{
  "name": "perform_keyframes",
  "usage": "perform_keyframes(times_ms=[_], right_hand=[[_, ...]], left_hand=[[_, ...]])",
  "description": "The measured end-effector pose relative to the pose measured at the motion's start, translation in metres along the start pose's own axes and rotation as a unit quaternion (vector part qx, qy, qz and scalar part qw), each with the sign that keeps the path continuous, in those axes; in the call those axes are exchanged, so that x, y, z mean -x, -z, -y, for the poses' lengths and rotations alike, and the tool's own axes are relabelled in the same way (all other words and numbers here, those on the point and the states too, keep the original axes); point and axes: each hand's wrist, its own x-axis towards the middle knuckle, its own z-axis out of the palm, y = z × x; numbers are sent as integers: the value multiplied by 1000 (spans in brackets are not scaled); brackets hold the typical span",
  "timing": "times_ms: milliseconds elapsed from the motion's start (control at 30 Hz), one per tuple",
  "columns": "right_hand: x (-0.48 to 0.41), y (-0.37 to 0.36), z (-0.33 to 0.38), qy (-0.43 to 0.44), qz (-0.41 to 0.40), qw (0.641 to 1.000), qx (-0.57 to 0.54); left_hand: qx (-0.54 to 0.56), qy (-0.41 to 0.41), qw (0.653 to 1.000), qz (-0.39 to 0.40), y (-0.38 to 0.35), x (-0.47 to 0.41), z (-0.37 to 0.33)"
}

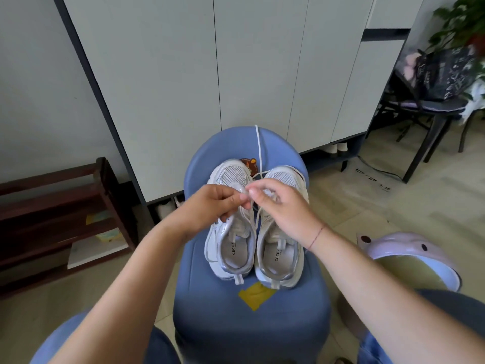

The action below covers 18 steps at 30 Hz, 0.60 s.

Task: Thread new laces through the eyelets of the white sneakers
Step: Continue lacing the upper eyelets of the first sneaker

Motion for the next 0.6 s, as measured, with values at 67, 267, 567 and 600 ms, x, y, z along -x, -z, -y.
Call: perform_keyframes(times_ms=[67, 267, 567, 600], right_hand=[[1, -8, 3, -20, 31, 999, -31], [2, -7, -2, -37, 6, 999, 0], [-9, 46, -46, -215, -304, 928, -18], [-9, 49, -51, -234, -303, 923, 28]], left_hand=[[5, -13, 1000, 13, -5, 0, -3], [3, 1, 999, 39, -12, -3, 0], [29, 14, 998, -58, 24, -3, 13], [28, 14, 998, -58, 23, -4, 13]])
